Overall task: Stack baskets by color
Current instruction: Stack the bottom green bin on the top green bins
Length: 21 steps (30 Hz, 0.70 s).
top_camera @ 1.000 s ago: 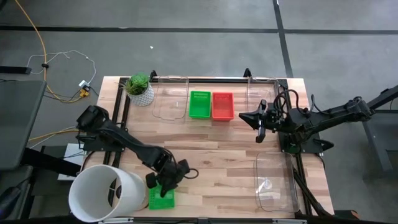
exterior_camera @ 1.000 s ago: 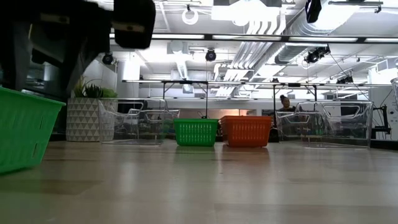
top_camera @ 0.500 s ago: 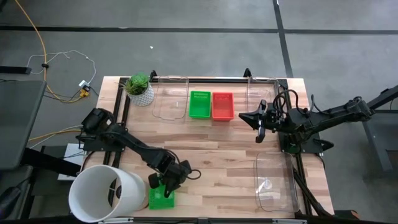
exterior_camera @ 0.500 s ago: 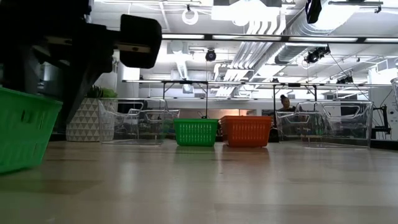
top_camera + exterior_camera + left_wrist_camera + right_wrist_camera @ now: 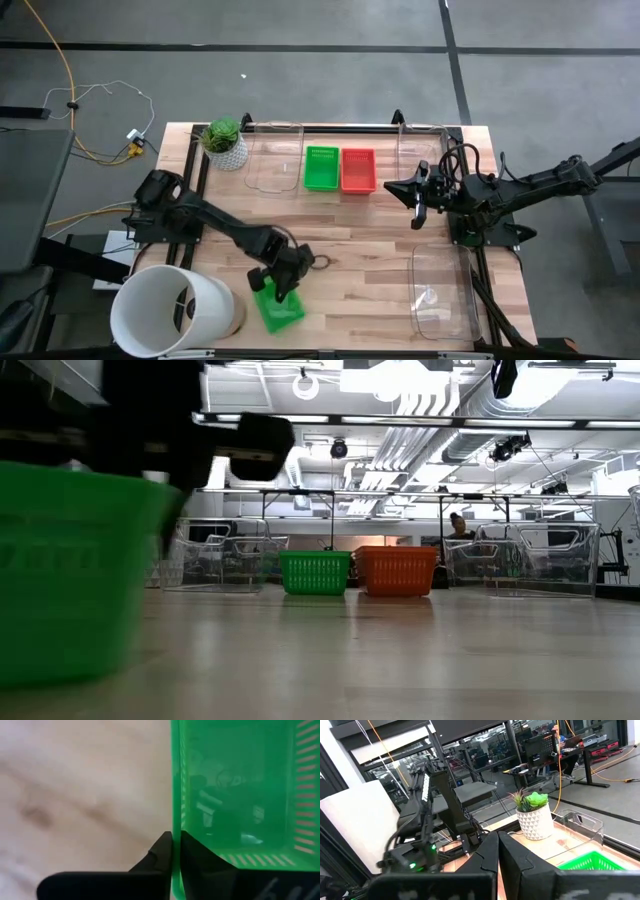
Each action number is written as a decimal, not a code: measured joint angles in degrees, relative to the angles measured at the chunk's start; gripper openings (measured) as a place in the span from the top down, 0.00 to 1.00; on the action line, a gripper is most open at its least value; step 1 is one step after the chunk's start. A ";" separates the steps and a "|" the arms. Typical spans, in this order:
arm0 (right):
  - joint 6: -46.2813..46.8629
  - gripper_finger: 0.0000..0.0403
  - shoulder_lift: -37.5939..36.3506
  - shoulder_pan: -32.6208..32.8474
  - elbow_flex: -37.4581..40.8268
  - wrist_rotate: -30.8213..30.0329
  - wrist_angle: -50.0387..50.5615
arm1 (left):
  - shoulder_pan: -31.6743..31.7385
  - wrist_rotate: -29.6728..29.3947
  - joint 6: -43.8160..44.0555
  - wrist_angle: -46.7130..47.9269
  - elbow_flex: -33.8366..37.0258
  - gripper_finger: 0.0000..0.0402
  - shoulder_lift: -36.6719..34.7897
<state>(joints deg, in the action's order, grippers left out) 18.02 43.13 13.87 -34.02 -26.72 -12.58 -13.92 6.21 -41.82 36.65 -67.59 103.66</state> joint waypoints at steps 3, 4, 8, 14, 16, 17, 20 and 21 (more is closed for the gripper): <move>0.00 1.00 0.00 -0.01 0.00 0.00 0.00 | 3.43 -1.40 1.53 0.13 -0.02 0.99 -1.55; -0.02 1.00 0.00 0.01 0.00 0.02 0.08 | 4.80 -1.59 2.69 0.04 -0.09 0.99 -2.23; -0.02 1.00 0.00 0.02 0.00 0.02 0.33 | 10.32 -1.77 9.55 -0.61 -3.43 1.00 -5.24; -0.02 1.00 0.00 -0.01 0.00 0.04 0.79 | 21.50 -6.81 20.83 -6.26 -7.30 1.00 -11.96; -0.02 1.00 0.00 0.02 0.00 0.04 0.79 | 25.62 -10.11 27.04 -8.94 -7.36 1.00 -14.11; -0.02 1.00 0.00 0.01 0.00 0.04 0.79 | 27.78 -11.98 30.72 -9.48 -7.39 1.00 -15.12; -0.03 1.00 0.00 0.02 0.00 0.06 0.81 | 33.05 -17.09 43.43 -10.13 -7.07 1.00 -17.00; -0.04 1.00 0.00 0.01 0.00 0.06 0.82 | 34.41 -19.01 47.88 -10.23 -6.84 1.00 -17.18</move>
<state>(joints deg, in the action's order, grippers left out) 17.98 43.13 13.89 -34.02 -26.66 -11.76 20.49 -12.80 6.06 26.42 -74.43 86.48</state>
